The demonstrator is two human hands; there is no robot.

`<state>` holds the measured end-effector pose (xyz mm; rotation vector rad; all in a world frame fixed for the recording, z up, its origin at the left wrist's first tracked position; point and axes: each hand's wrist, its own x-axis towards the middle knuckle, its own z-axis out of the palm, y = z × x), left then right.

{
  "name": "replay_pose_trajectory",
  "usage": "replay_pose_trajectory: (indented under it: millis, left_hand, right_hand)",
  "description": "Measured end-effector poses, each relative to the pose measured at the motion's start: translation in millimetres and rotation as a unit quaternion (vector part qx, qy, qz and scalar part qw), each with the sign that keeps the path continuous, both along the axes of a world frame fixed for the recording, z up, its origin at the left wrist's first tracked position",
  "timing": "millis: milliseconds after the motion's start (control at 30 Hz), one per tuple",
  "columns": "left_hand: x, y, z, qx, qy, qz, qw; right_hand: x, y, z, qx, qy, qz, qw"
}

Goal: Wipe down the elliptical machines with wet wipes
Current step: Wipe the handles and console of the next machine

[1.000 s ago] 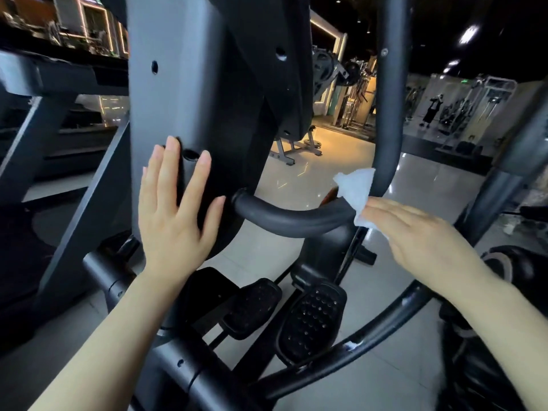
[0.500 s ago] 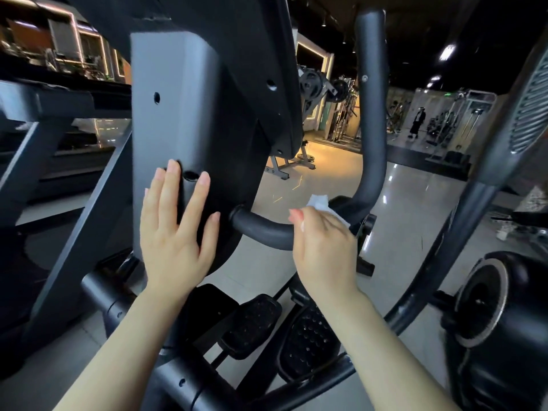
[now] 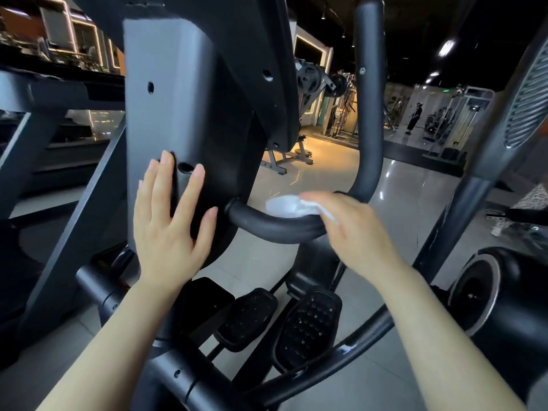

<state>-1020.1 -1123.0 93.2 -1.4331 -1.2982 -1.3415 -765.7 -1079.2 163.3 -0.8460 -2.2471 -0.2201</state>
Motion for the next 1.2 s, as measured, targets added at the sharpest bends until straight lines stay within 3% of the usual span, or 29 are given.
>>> replay_pose_trajectory:
  millis: [100,167,233,267,333,400,500,667,733,900,1100,1200]
  left_hand:
    - [0.5,0.5,0.4,-0.003,0.008,0.013,1.000]
    - [1.2,1.4,-0.5,-0.001,0.012,0.024,1.000]
    - [1.1,3.0,-1.3,0.003,0.020,0.038,0.999]
    - [0.3,3.3,-1.5,0.003,0.022,0.042,0.999]
    - [-0.1,3.0,-1.9,0.005,0.022,0.041,0.999]
    - [-0.1,2.4,-2.1,0.005,0.023,0.041,0.999]
    - [-0.2,3.3,-1.0,0.008,0.026,0.037,0.999]
    - [1.0,3.3,-1.6,0.013,0.019,0.038,0.999]
    - [0.7,2.1,-1.2,0.008,0.018,0.032,0.999]
    - [-4.3,-2.5,1.6,-0.017,0.000,-0.036,0.999]
    - [-3.1,-4.0,3.0,-0.012,-0.002,-0.053,0.998]
    - [-3.2,-4.8,2.9,-0.004,0.000,-0.051,0.999]
  right_hand:
    - [32.3,22.4,31.7,-0.030,0.111,-0.192,0.975]
    - [40.2,27.5,41.8,0.055,0.192,-0.247,0.948]
    - [35.5,29.7,33.3,0.171,0.161,-0.220,0.947]
    - [32.9,33.8,20.0,0.183,0.081,-0.182,0.963]
    - [30.4,38.1,-8.3,0.090,-0.020,-0.116,0.989]
    - [29.4,38.9,-29.8,0.004,0.083,-0.061,0.995]
    - [17.4,31.0,-46.9,-0.001,0.204,-0.044,0.978]
    - [-32.9,-4.1,-68.8,0.118,0.249,-0.081,0.958]
    - [-62.4,-21.1,-70.6,0.160,0.218,-0.050,0.961]
    - [-97.4,-17.5,-40.5,0.169,-0.028,-0.011,0.985]
    - [-64.0,-13.6,-34.6,0.278,-0.170,0.080,0.942]
    - [-20.2,-5.1,-40.1,0.295,-0.194,0.105,0.930]
